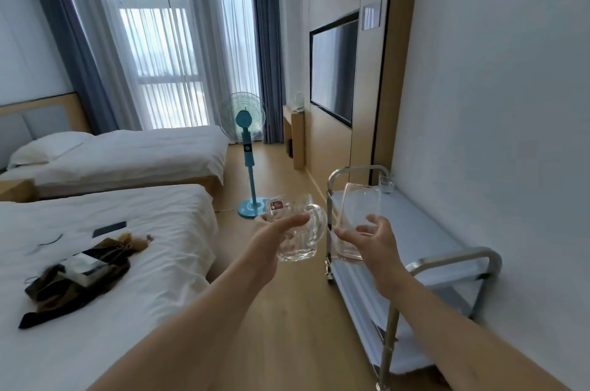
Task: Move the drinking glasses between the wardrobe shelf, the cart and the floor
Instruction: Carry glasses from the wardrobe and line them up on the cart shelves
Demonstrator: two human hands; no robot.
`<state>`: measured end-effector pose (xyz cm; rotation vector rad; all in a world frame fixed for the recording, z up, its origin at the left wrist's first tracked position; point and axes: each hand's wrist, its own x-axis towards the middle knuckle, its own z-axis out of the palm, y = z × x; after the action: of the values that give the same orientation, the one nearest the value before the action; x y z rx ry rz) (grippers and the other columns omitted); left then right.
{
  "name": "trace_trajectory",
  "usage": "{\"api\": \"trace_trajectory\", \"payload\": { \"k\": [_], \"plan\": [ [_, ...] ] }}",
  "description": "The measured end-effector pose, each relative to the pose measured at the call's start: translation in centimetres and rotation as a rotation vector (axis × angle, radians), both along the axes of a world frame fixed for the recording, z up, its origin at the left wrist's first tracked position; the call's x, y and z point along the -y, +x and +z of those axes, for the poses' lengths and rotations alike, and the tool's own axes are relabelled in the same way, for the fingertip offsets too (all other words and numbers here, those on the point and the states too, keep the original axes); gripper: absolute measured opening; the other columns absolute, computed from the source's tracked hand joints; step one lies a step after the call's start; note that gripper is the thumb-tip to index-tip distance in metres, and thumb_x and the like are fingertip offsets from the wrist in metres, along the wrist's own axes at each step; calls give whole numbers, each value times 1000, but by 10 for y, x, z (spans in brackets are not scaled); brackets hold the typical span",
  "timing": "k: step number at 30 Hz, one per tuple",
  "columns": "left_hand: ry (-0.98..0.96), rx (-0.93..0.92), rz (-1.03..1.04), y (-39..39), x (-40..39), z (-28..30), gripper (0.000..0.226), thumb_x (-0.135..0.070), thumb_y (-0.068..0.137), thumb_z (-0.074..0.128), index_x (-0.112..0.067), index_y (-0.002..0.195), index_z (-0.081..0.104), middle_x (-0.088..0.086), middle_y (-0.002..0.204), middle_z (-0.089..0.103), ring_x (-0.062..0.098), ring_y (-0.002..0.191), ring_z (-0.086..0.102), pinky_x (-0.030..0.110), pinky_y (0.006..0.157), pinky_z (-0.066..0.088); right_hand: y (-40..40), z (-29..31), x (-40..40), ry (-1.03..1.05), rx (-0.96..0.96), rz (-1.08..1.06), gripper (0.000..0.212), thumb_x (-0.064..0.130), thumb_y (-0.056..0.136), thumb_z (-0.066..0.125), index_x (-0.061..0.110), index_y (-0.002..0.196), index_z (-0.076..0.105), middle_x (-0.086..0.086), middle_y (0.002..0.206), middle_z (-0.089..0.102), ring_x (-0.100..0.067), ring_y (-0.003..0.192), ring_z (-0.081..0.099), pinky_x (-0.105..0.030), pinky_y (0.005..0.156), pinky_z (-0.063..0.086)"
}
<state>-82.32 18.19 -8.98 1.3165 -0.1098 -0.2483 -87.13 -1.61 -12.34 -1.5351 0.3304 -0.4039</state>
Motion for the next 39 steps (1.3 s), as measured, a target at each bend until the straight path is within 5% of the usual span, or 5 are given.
{"api": "trace_trajectory", "payload": {
  "k": [10,25,32,39],
  "plan": [
    [103,-7,-133,130,-10,-12,101,-30,47,99,-12,129,44,14,121,67,31,108,69,53,102,52,95,-15,-18,-24,-52,-179,92,39,70,91,16,143,39,-4,119,56,-22,109,61,-46,98,54],
    [175,14,-197,273,33,-47,87,-11,49,99,-15,121,51,13,111,72,24,91,76,39,78,59,221,-48,26,-39,-100,-239,88,34,69,92,17,140,42,-6,119,56,-23,106,63,-44,91,56],
    [237,36,-215,359,78,-37,113,-33,28,105,-16,125,49,10,111,73,22,92,76,44,84,58,311,-52,74,3,-73,-201,85,32,71,92,18,138,42,-6,121,55,-19,105,61,-31,79,51],
    [261,30,-220,428,135,-43,107,-40,30,104,-21,121,52,2,99,77,17,86,76,36,74,59,380,-66,129,10,-87,-213,84,32,70,93,20,136,43,-6,118,55,-22,106,62,-42,87,58]
  ]
}}
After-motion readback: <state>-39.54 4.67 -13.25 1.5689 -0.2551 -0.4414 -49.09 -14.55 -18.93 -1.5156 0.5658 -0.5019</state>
